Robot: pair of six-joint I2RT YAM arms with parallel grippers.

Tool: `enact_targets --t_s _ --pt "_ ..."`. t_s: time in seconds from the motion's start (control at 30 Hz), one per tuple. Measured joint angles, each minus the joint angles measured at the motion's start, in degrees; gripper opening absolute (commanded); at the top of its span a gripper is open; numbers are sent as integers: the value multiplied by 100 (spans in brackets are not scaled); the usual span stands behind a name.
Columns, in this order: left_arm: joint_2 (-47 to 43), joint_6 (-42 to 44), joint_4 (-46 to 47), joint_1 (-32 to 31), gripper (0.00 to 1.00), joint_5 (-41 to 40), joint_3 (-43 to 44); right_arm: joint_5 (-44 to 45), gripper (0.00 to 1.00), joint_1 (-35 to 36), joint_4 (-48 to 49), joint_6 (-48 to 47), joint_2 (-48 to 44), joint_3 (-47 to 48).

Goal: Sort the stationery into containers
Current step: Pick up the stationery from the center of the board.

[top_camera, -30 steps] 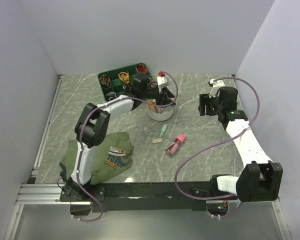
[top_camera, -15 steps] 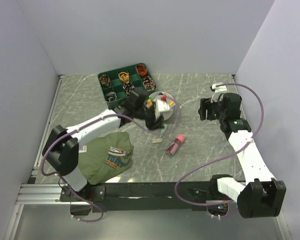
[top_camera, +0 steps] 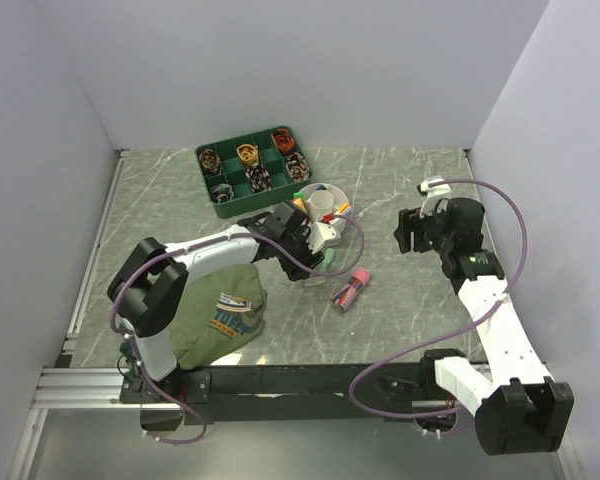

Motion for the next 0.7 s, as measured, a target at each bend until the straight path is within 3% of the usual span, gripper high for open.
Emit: enact_targets --t_s 0.13,0.17,0.7 --pt "127 -31 -42 0 58 -9 70 -87 72 0 -133 -111 -264 -144" --pt "142 -28 -72 0 65 -2 76 -114 72 0 -162 -133 -310 -170" --pt "841 -28 -262 -291 59 76 616 -321 72 0 -396 -365 -533 -363"
